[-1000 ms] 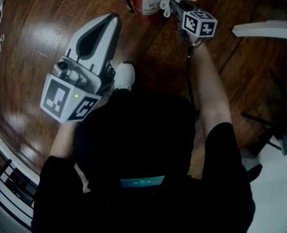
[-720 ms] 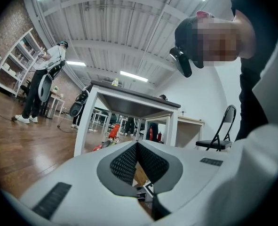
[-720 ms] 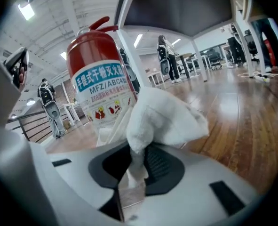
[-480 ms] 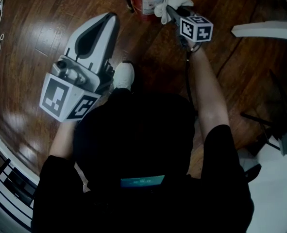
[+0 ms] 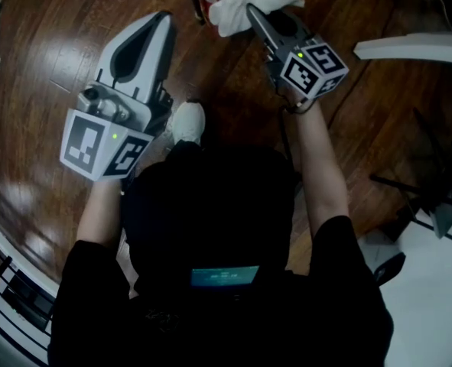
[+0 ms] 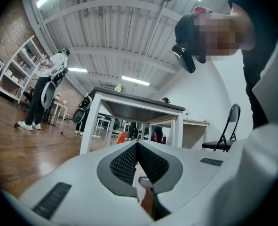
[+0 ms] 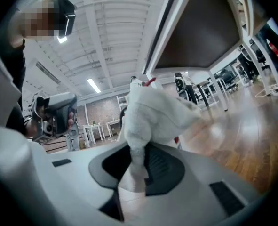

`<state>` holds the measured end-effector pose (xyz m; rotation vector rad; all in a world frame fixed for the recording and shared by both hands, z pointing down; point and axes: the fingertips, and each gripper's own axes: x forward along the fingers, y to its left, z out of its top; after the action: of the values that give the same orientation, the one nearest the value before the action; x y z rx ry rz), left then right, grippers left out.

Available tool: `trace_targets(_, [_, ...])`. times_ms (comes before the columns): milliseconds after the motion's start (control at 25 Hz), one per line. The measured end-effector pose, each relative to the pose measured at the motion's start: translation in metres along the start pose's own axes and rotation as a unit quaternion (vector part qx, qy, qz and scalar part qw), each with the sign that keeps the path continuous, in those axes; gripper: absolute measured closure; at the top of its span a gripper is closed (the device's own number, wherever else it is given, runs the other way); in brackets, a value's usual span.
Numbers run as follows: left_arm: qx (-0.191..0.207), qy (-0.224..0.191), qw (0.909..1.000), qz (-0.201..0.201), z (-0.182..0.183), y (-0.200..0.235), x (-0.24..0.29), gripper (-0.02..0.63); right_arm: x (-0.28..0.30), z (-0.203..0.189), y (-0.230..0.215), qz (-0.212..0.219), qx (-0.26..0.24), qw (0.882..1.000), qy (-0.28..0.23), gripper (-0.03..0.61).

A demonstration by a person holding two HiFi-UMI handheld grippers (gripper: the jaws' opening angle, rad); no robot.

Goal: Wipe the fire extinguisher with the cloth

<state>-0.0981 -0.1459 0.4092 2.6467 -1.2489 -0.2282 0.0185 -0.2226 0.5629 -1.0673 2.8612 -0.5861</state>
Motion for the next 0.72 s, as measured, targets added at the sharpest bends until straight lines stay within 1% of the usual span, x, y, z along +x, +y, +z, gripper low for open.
trace_targets(80, [0.002,-0.007,1.0,-0.003,0.017,0.007,0.002,0.615,-0.003,0.024,0.019,0.012,-0.007,1.0,-0.011,0.488])
trace_targets(200, [0.005,-0.006,0.9996,-0.028,0.057,-0.001,0.005,0.615,-0.022,0.061,0.044,0.01,-0.002,1.0,-0.006,0.488])
trace_targets(280, [0.011,0.008,0.9992,-0.037,0.092,-0.014,0.004,0.615,-0.041,0.09,0.068,0.006,0.015,1.0,-0.002,0.488])
trace_targets(360, [0.029,0.02,0.9987,-0.036,0.13,-0.033,0.001,0.615,-0.064,0.123,0.097,0.002,0.039,0.999,0.002,0.486])
trace_targets(440, [0.048,0.023,0.998,-0.033,0.17,-0.051,0.001,0.615,-0.083,0.163,0.126,-0.004,0.054,0.999,0.0,0.486])
trace_targets(480, [0.047,0.024,0.9981,-0.031,0.189,-0.059,0.001,0.615,-0.092,0.185,0.139,-0.009,0.059,0.998,-0.003,0.486])
trace_targets(600, [0.027,0.03,0.9988,-0.028,0.243,-0.085,-0.004,0.615,-0.118,0.253,0.179,-0.023,0.063,0.998,-0.009,0.486])
trace_targets(720, [0.015,0.031,0.9988,-0.034,0.311,-0.126,-0.013,0.615,-0.149,0.336,0.226,-0.03,0.058,0.998,-0.024,0.486])
